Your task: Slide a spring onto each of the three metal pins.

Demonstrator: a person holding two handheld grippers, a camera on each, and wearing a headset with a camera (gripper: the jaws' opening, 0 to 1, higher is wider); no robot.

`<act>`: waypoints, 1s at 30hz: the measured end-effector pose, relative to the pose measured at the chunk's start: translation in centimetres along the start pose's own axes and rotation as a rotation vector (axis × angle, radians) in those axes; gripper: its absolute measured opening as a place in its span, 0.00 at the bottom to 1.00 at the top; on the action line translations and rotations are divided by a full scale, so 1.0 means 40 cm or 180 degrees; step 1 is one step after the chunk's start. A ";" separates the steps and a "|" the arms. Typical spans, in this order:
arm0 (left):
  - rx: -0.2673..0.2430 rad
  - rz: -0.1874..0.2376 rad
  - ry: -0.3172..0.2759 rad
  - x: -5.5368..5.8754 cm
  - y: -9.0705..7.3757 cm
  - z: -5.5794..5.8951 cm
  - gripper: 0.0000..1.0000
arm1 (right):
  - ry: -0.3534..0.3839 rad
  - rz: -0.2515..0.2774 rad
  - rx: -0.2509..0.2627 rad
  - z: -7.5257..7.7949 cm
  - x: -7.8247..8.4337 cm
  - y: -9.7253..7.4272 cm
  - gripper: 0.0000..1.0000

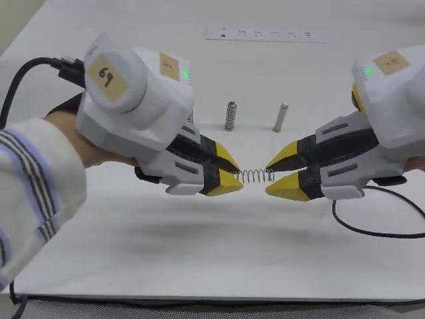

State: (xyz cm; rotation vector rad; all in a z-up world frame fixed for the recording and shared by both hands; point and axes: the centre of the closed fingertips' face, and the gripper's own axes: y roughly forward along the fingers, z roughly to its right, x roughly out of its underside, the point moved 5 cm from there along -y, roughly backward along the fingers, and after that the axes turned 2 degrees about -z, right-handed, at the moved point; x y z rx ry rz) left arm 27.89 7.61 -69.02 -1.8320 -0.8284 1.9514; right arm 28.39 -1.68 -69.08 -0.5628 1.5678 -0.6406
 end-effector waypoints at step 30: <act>0.0021 0.0249 -0.0160 0.002 0.032 0.017 0.03 | -0.0009 -0.0396 -0.0070 -0.010 -0.007 -0.022 0.08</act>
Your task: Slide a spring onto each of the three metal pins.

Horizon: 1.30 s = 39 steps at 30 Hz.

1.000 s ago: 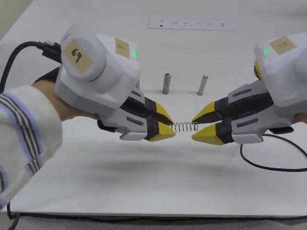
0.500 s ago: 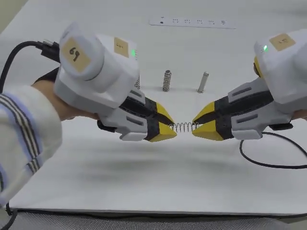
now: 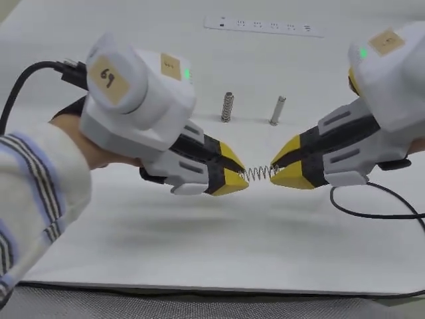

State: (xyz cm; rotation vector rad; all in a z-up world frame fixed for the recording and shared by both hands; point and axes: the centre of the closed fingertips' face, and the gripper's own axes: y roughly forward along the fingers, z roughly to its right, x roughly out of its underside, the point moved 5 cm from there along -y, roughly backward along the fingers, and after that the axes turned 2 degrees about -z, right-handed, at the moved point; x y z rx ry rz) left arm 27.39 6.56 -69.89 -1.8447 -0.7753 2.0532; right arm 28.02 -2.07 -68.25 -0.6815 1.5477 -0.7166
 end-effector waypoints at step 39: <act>-0.0120 0.0444 0.0082 -0.044 0.049 0.013 0.02 | -0.0409 -0.0548 0.0027 -0.010 -0.059 -0.067 0.07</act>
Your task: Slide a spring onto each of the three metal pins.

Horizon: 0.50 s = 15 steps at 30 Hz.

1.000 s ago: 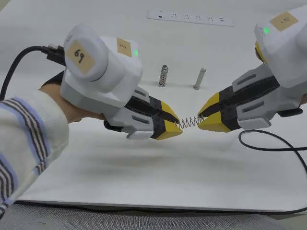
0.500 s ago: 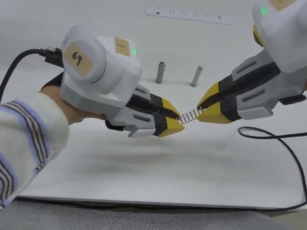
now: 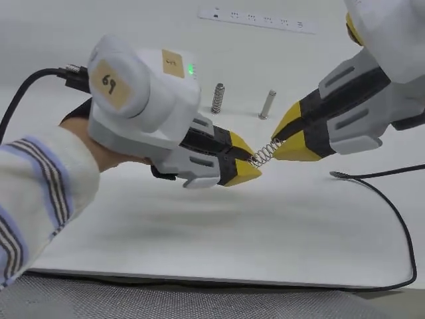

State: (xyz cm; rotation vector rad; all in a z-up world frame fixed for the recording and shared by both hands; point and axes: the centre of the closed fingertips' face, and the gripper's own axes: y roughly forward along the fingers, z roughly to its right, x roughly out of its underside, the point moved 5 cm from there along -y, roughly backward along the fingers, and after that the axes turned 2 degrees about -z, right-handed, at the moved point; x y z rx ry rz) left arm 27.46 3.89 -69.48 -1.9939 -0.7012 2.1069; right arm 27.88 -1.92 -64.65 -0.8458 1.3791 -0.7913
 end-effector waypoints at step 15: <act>-0.0026 -0.0010 0.0086 0.007 0.029 -0.003 0.02 | -0.0124 -0.0183 -0.0025 -0.002 0.010 0.006 0.08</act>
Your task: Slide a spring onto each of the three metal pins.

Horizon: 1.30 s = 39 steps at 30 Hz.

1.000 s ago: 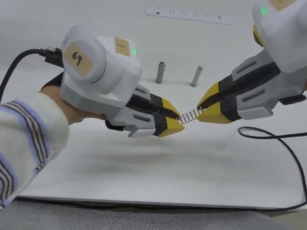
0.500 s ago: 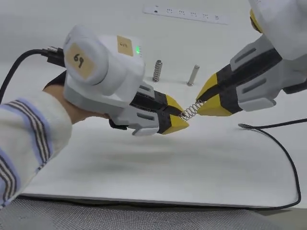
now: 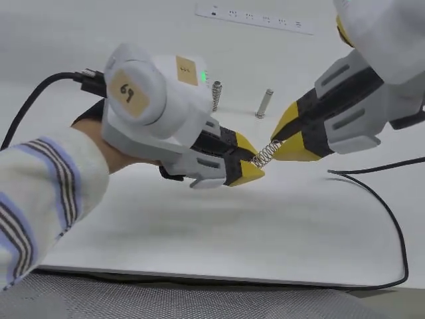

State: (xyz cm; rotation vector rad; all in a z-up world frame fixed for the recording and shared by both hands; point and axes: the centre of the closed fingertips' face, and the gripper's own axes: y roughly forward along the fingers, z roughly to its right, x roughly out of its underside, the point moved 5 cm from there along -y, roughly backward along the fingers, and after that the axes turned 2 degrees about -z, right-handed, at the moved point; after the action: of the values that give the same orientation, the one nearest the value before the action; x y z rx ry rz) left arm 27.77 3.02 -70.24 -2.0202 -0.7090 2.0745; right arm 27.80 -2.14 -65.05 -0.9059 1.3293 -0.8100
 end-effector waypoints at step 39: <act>0.0080 0.0090 -0.0049 -0.023 -0.009 0.012 0.03 | -0.0227 -0.0166 -0.0111 0.003 0.001 0.040 0.08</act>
State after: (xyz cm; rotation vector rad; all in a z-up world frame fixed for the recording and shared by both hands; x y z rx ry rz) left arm 27.28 2.84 -69.28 -2.0147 -0.6572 2.1058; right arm 27.88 -1.44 -66.51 -0.9917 1.2653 -0.7896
